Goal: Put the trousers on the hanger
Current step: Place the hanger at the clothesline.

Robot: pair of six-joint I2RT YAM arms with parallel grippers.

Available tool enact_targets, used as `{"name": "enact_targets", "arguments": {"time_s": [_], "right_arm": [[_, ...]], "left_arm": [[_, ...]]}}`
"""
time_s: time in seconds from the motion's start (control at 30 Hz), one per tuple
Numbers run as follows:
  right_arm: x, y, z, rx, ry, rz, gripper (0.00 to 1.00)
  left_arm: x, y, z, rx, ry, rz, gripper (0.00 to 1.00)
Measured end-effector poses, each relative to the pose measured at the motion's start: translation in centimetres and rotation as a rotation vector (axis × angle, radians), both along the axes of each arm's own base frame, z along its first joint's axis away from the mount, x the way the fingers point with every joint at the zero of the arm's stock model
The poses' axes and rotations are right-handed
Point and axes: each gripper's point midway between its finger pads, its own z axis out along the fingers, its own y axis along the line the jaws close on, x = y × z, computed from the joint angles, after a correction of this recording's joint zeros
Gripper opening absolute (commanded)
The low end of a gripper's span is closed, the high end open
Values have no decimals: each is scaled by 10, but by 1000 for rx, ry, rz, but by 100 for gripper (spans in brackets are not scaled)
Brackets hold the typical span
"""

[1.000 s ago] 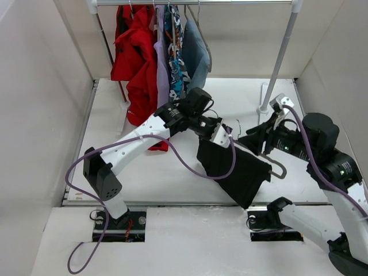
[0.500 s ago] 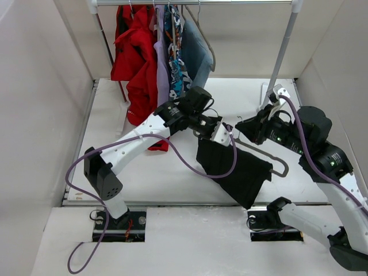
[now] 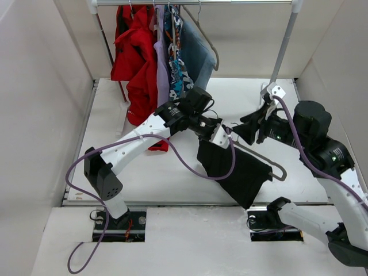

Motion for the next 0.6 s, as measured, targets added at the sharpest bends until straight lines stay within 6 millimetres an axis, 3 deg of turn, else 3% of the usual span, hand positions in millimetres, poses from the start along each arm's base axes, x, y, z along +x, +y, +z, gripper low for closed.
{"name": "enact_targets", "arguments": {"time_s": [0.13,0.3,0.37,0.5,0.6], "right_arm": [[1,-3,-5,-52,25,-1,66],[-20,-18,-24,-96,98,-17,66],[-30,-22,-35,-109,127,-14,65],[-44,-30,-58,-143,197,-16,52],[-45,-32,-68,-164,231,-22,52]], "left_arm": [[-2,0,0,1,6,-5,0],[1,2,0,-2,20,7,0],[4,4,1,-4,24,16,0],[9,7,1,-4,24,29,0],[10,7,0,-4,25,31,0]]}}
